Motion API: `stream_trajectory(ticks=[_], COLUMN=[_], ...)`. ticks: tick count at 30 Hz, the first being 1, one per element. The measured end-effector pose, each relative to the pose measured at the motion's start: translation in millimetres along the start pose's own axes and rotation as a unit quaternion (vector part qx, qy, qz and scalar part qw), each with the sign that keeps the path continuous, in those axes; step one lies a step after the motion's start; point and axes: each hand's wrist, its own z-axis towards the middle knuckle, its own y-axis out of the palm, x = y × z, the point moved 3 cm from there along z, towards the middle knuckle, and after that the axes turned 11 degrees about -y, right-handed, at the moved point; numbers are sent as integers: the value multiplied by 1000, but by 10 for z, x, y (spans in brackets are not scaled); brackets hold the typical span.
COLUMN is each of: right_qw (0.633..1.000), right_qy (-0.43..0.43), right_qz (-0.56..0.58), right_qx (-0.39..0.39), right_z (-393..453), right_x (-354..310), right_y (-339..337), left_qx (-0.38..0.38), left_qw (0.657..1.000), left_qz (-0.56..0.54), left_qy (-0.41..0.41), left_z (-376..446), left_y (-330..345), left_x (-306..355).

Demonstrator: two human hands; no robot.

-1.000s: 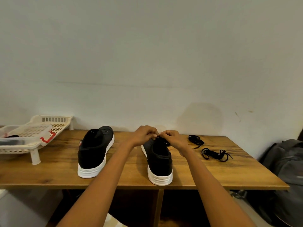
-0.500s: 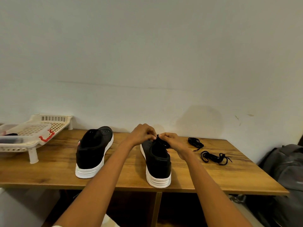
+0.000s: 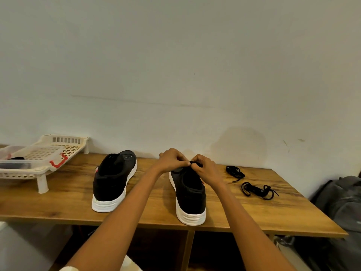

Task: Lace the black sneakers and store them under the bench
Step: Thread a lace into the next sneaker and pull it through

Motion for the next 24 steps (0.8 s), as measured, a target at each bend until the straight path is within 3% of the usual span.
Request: stream_trajectory(ticks=[3, 9, 15, 20, 24], right_qw=[999, 998, 997, 998, 998], right_qy=[8, 10, -2, -8, -8], right_qz=[-28, -39, -33, -25, -14], right_qx=[38, 57, 63, 64, 67], right_z=[-10, -14, -19, -22, -18], right_x=[-1, 9, 2, 5, 31], right_y=[33, 37, 39, 39, 35], left_qx=[-43, -100, -117, -152, -107], left_qw=[981, 947, 920, 929, 939], left_qz=[-186, -285, -350, -321, -315], left_qy=[-40, -108, -129, -100, -84], left_z=[-19, 24, 35, 24, 4], left_y=[-16, 138, 171, 159, 159], left_x=[-11, -117, -157, -188, -207])
